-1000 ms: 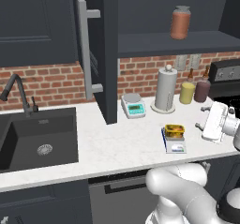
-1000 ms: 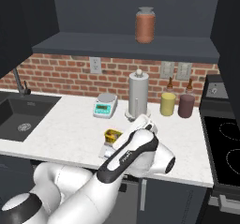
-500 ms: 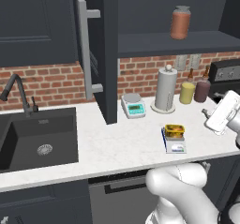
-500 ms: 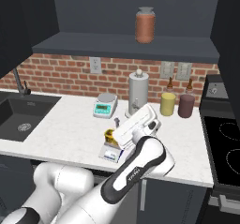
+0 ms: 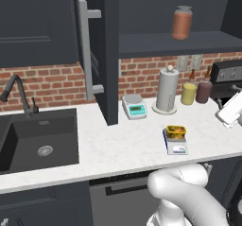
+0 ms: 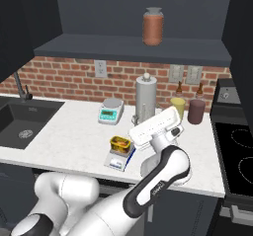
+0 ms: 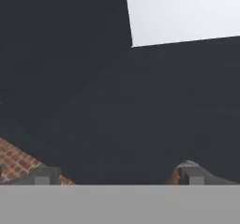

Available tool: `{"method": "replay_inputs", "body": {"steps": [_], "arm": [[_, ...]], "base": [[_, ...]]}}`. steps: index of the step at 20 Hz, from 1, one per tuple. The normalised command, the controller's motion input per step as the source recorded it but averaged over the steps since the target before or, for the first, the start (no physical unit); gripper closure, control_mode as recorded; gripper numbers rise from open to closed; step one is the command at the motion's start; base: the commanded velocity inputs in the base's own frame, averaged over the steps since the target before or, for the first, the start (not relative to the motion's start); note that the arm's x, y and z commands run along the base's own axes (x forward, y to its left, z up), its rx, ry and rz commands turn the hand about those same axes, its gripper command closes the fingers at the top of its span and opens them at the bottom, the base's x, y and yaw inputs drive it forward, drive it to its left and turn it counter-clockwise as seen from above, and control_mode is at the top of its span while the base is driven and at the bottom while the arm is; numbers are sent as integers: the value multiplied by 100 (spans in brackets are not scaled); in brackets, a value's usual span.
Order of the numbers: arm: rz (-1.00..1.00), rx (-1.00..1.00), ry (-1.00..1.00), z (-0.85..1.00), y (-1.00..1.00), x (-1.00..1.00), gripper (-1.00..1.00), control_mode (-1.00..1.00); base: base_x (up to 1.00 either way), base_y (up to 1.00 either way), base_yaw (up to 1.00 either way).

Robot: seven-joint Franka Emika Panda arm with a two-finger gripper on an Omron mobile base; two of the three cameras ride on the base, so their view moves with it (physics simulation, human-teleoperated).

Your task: Pick the canned food and place it on the digital scale for weighing, and close the cabinet.

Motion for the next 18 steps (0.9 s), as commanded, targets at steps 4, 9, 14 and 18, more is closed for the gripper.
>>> {"method": "replay_inputs", "body": {"steps": [4, 9, 14, 18], "arm": [[0, 24, -12, 9, -47, 0, -100, -100], [0, 19, -15, 13, -40, 0, -100, -100], [0, 10, -3, 9, -41, 0, -100, -100], [0, 10, -2, 6, -49, -6, -100, -100]], "base": [[0, 0, 0], [0, 0, 0], [0, 0, 0], [0, 0, 0]]}}
